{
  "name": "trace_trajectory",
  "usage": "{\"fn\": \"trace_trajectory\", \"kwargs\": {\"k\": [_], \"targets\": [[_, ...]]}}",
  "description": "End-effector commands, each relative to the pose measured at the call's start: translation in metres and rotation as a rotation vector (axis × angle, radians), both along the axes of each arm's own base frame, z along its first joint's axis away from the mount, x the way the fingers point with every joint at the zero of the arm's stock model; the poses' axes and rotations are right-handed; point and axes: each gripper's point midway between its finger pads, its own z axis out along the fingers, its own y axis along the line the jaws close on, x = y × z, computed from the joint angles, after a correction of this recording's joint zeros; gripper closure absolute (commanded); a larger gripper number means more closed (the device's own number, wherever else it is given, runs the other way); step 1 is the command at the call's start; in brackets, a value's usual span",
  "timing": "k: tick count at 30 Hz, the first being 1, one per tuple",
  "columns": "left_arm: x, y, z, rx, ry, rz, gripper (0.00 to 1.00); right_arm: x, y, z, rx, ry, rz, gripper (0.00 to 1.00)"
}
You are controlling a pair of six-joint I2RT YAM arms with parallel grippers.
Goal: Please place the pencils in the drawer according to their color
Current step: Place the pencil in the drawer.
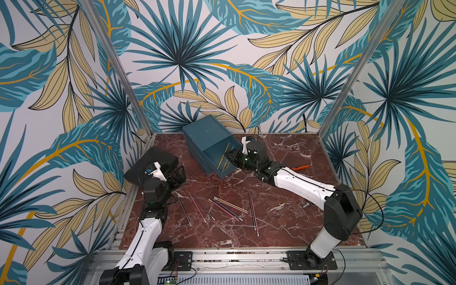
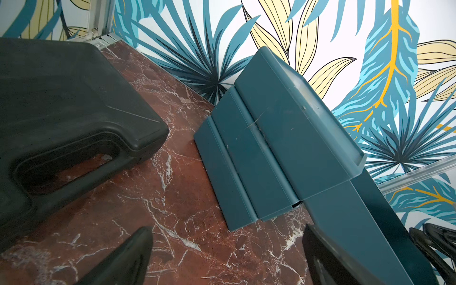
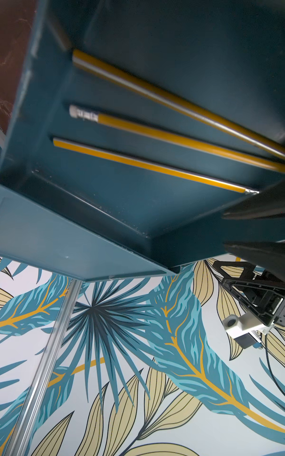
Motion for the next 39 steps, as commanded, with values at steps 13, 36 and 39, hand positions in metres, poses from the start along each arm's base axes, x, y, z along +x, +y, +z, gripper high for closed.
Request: {"fn": "trace_trajectory", "kwargs": {"k": [13, 36, 39], "targets": [[0.001, 0.005, 0.016, 0.004, -0.041, 0.020, 0.00, -0.026, 0.000, 0.030, -0.287, -0.147, 0.165, 0.79], [-0.009, 0.001, 0.000, -0.073, 0.052, 0.021, 0.00, -0.148, -0.075, -0.100, -1.042, -0.313, 0.421, 0.79], [-0.011, -0.001, -0.013, -0.098, 0.105, 0.022, 0.00, -0.152, -0.068, -0.127, -1.077, -0.299, 0.440, 0.79]]}}
